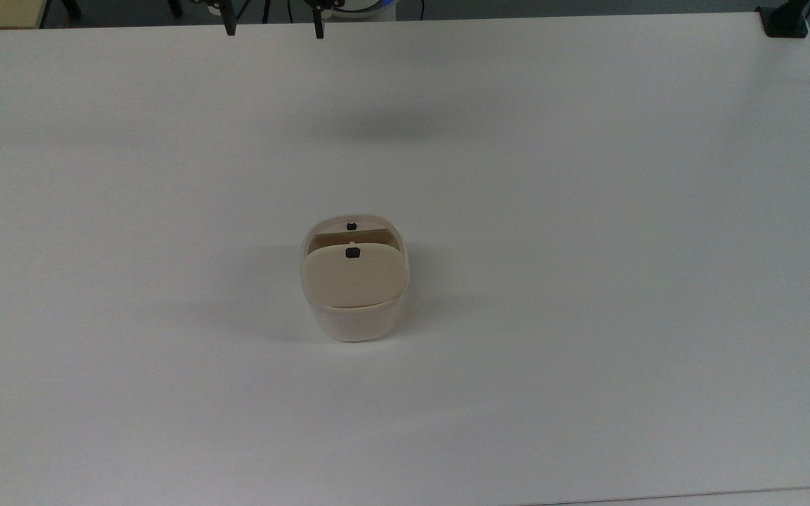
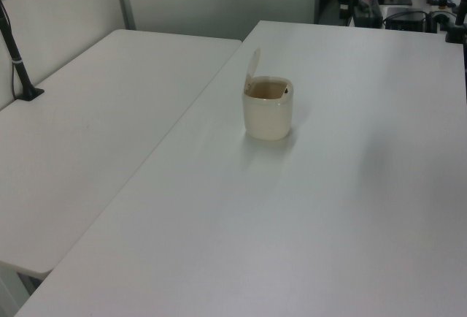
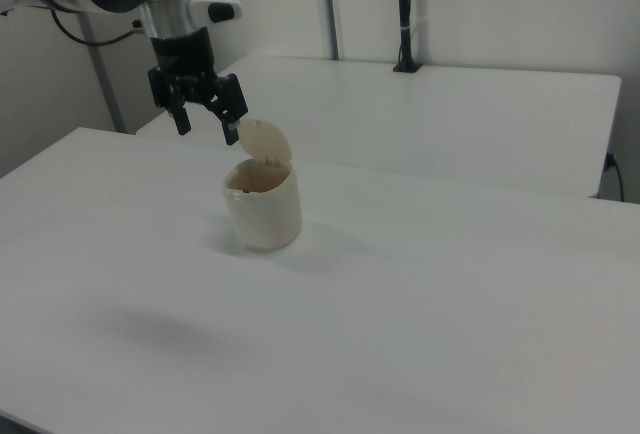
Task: Close the trash bin
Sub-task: 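Move the gripper from its start pose toward the cream trash bin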
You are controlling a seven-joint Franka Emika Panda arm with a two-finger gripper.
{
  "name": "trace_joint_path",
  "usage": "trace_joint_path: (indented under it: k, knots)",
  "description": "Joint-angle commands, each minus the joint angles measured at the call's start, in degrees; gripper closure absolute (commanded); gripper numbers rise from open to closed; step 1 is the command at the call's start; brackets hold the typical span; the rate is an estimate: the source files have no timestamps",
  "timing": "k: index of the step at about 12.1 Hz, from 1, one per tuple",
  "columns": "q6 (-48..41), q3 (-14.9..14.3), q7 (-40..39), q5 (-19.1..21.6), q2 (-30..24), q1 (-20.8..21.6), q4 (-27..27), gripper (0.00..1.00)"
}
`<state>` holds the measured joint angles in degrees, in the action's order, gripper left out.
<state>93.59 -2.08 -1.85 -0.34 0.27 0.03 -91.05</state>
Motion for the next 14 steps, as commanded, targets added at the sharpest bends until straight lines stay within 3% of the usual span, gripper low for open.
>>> trace_joint_path:
  k: [1,11,12,14]
  knots:
    - [-1.3,0.6,0.4,-0.8,-1.4,-0.5,-1.1,0.00]
    - [-1.2,0.6,0.2,-0.8,-1.4,-0.6,-1.1,0.00]
    - [-1.2,0.6,-0.1,-0.8,-1.4,-0.6,-1.1,0.05]
    - [-1.3,0.6,-2.3,-0.8,-1.4,-0.6,-1.1,0.40]
